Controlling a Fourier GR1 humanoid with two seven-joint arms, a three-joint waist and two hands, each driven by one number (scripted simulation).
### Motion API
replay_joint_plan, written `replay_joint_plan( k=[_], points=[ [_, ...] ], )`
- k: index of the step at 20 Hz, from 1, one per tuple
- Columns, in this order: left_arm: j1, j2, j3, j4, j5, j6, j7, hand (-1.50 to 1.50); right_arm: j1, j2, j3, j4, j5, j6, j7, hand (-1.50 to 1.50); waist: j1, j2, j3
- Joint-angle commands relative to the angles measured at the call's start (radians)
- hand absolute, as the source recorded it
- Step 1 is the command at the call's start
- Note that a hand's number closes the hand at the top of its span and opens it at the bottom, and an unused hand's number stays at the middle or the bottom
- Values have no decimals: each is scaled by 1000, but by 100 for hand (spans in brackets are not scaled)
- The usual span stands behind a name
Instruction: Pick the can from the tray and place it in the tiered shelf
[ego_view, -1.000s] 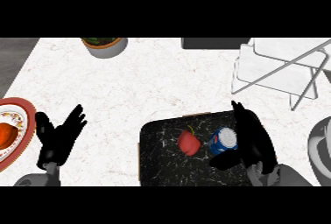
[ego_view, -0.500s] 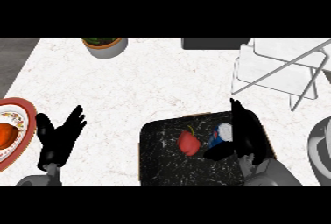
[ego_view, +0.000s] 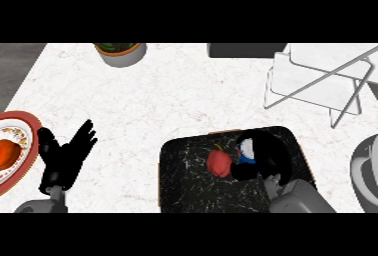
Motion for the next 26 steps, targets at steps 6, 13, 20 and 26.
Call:
replay_joint_plan(
  k=[6, 13, 20, 26],
  points=[
    [37, -5, 42, 13, 0, -44, -23, 0, 105, 64, 5, -39, 78, -26, -123, 150, -7, 12, 8],
    [-42, -44, 28, 47, -41, -10, 17, 0, -72, 76, -173, 150, -26, 86, -304, 150, -2, 14, 8],
    [47, -17, 62, 38, -30, -64, -64, 0, -65, 59, -173, -186, 112, 12, -202, 150, -14, 8, 7],
    [34, -34, 46, 15, -37, -44, -15, 0, -207, 40, -246, -430, 226, 96, 58, 150, -14, 5, 7]
  ],
)
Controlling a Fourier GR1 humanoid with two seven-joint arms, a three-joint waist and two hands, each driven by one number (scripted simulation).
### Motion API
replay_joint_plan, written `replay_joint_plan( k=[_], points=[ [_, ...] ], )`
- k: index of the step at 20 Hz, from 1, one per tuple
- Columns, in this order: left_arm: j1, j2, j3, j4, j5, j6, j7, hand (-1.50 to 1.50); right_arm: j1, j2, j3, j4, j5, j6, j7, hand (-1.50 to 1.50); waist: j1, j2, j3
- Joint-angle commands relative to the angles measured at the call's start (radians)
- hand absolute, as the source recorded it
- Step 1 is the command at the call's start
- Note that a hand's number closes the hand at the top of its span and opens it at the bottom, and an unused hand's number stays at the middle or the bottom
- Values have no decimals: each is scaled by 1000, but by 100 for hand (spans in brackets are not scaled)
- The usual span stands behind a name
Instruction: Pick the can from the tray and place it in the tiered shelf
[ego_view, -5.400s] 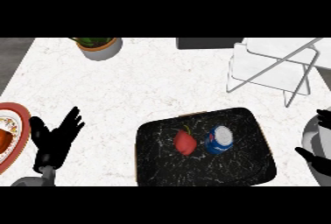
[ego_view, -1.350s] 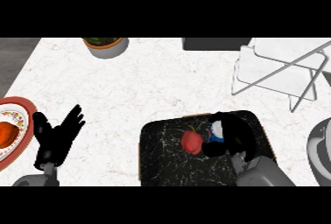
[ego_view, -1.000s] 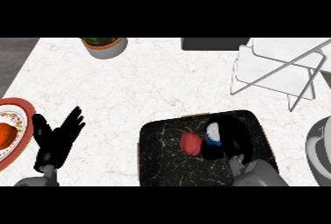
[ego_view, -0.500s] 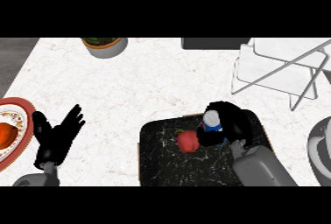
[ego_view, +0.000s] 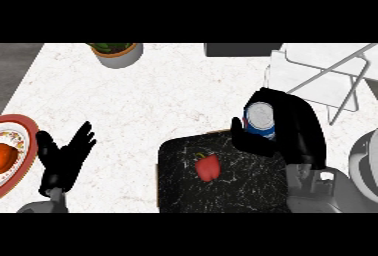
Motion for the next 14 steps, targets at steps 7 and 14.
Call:
replay_joint_plan(
  k=[7, 14],
  points=[
    [-5, 9, 14, 33, -4, -27, -17, 0, -279, -93, -256, -247, -37, 287, 281, 150, 10, 5, -2],
    [1, -43, -35, -10, -45, 22, 17, 0, -479, -203, -489, -88, -185, 357, 270, 150, 14, 5, -1]
  ],
)
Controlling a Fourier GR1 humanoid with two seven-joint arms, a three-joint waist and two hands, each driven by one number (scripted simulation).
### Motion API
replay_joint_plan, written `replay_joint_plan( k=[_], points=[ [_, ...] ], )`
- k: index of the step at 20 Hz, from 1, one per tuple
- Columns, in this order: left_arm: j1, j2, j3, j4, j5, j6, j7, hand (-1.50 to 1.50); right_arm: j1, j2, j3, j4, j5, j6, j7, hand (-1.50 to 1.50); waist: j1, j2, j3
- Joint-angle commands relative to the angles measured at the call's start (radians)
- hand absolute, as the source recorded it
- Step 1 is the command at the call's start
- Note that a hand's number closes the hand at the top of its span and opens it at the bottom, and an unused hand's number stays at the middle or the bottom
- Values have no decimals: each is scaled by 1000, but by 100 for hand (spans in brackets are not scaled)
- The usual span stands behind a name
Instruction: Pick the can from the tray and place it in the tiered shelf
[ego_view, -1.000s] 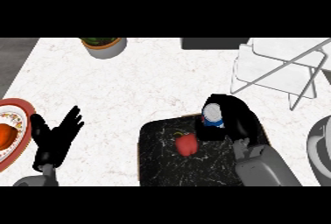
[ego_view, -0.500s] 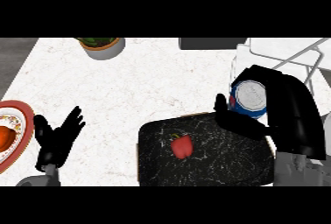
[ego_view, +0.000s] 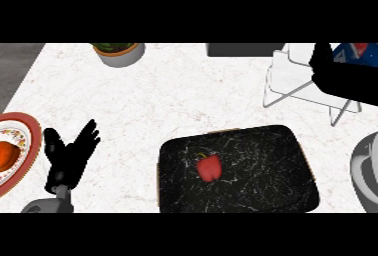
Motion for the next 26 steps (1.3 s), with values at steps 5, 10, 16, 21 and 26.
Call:
replay_joint_plan(
  k=[5, 10, 16, 21, 26],
  points=[
    [-29, -17, -7, 25, -18, 11, 23, 0, -174, -149, -218, 245, -86, 88, -20, 150, 3, 5, -1],
    [-58, -16, 21, 48, -8, 8, 16, 0, -221, -232, -280, 421, -104, 81, -161, 150, 5, 7, -1],
    [-20, 7, 16, -32, 0, -24, 54, 0, -326, -209, -192, 655, -55, 50, -229, 150, 24, 10, -1],
    [-25, 27, 44, 6, 17, -68, 24, 0, -324, -295, -222, 812, -56, 56, -419, 150, 19, 10, -1],
    [26, 9, 40, -60, 6, -43, 36, 0, -319, -274, -196, 909, 3, -28, -489, 150, 19, 8, 0]
  ],
)
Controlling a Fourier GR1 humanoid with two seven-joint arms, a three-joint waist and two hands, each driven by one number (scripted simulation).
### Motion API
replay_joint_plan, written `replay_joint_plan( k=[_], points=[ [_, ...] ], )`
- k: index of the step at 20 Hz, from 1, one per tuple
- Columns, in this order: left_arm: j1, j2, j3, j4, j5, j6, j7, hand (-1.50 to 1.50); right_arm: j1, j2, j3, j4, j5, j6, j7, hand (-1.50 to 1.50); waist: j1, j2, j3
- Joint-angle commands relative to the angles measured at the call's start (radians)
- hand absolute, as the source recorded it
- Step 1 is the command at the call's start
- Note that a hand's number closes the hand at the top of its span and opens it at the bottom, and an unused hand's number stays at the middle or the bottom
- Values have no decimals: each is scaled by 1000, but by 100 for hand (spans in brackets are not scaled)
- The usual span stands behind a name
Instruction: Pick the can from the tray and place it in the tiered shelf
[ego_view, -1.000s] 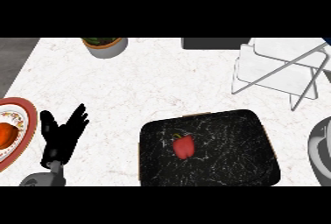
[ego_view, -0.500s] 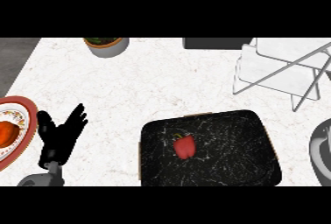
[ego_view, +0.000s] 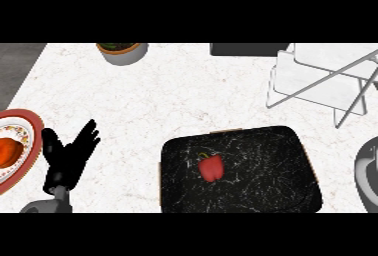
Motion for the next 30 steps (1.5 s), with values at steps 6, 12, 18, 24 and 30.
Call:
replay_joint_plan(
  k=[6, 12, 18, 24, 30],
  points=[
    [-53, 6, 31, 112, -10, -21, -45, 0, -75, -31, 15, 305, 83, -108, -198, 150, 0, 3, -1],
    [-41, 3, 23, 21, -18, -1, 17, 0, -93, -11, -6, 385, 95, -218, -292, 150, 1, 1, 0],
    [-11, 14, 46, 61, -1, -45, -26, 0, -126, -14, -7, 482, 100, -216, -352, 150, 2, 1, -1],
    [-17, -19, 26, 11, -18, -11, 8, 0, -130, -47, 16, 476, 122, -161, -352, 150, -2, 0, -1],
    [-50, 4, 35, 38, -10, -39, 22, 0, -180, -8, -142, 481, 18, -339, -259, -150, -2, 1, 0]
  ],
)
